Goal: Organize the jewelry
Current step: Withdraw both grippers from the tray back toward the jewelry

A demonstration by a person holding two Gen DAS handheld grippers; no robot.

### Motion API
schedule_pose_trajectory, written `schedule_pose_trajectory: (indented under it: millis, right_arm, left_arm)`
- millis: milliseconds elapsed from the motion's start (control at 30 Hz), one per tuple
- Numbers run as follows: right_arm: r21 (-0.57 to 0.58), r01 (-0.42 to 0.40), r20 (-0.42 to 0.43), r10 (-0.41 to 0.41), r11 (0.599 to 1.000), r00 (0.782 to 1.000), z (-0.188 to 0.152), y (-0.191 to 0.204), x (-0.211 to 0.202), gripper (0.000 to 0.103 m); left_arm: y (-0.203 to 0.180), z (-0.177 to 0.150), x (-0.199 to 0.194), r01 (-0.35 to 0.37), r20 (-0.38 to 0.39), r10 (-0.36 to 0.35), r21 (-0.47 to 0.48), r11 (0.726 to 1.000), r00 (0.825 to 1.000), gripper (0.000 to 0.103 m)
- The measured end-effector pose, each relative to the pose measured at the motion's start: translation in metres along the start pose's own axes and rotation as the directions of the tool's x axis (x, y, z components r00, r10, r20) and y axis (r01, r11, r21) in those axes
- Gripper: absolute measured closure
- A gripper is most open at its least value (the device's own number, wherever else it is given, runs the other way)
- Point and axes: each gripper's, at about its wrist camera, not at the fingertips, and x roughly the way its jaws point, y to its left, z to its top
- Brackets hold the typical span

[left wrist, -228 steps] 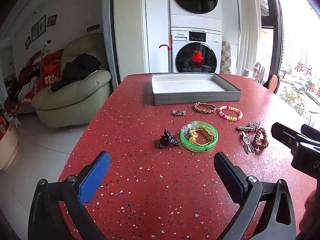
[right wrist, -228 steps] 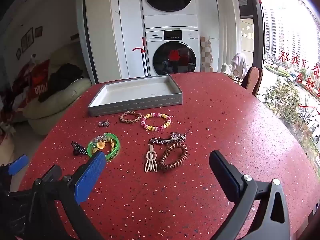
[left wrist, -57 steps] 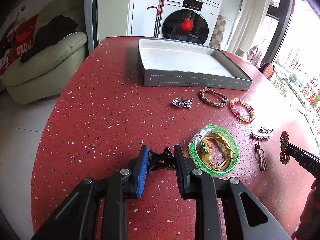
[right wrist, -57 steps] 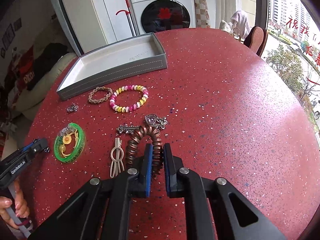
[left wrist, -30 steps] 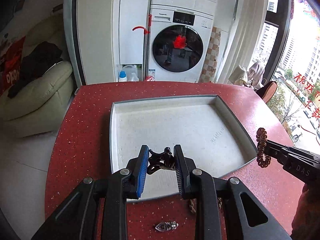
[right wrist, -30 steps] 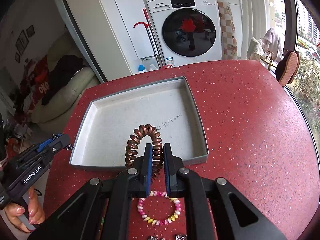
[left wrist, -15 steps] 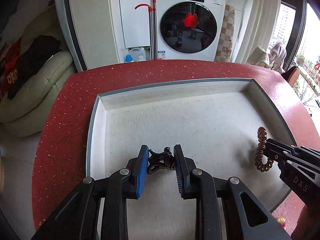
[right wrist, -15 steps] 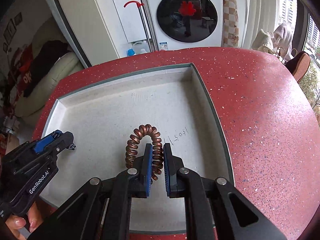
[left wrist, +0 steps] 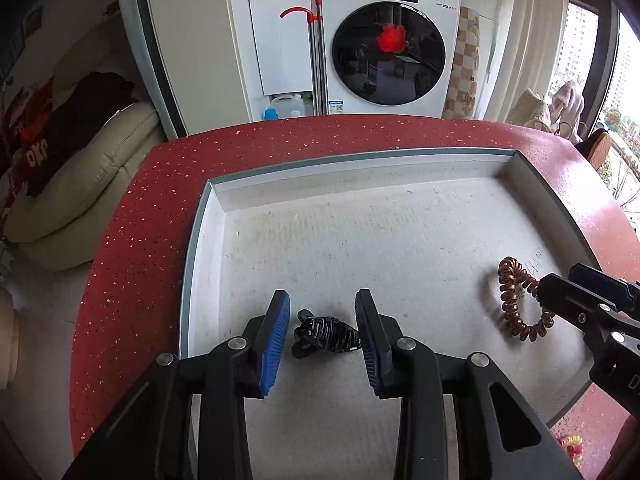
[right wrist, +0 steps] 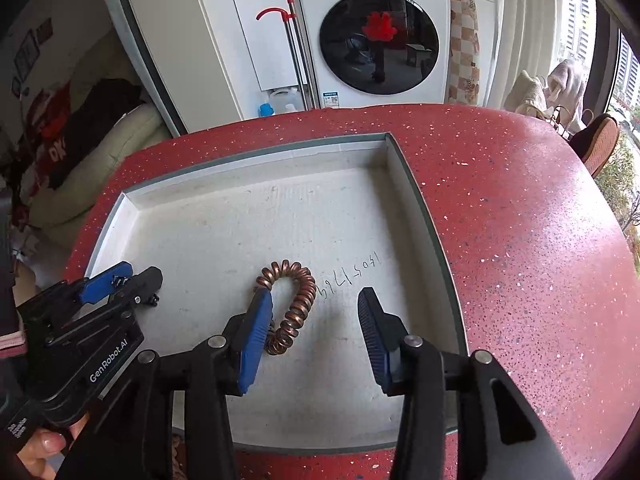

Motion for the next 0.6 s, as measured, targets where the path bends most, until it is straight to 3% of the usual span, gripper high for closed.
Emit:
schedule_pose_trajectory:
  millis: [33,67,133,267,433,600]
  right_arm:
    - [0.009,-0.007,0.011,0.007,1.000,1.000,0.001,0.000,-0.004,0.051]
    - [0.017,-0.012,0.022,0.012,1.000,1.000,0.002,0.000,-0.008,0.049]
    - [0.030,-0.022,0.042,0.020,0.999,0.999,0.003,-0.001,-0.016,0.047]
    - [0.063,-0.046,0.060,0.043,0.997,0.997,0.004,-0.004,-0.029,0.045]
    - [0.098,-0.089,0.082,0.081,0.991,0.993,0.000,-0.004,-0.047,0.039]
    - [0.112,-0.146,0.108,0.134,0.983,0.985,-0.013,-0.001,-0.070,0.022]
  left_arm:
    - [0.000,0.001,-0.003,-0.004,0.006,0.004,-0.004,1.000,1.000,0.003]
    - [0.000,0.001,-0.008,-0.014,0.029,0.014,-0.008,1.000,0.999,0.000]
    - [-0.001,0.002,-0.018,-0.025,0.074,0.025,-0.002,1.000,0.997,0.000]
    - [-0.001,0.005,-0.026,-0.006,0.070,0.006,-0.004,1.000,0.998,0.000]
    - [0.010,-0.001,-0.053,0.002,0.126,0.003,-0.036,0.999,0.992,0.000]
    - [0.017,-0.013,-0.083,0.022,0.170,-0.015,-0.036,0.999,0.985,0.000]
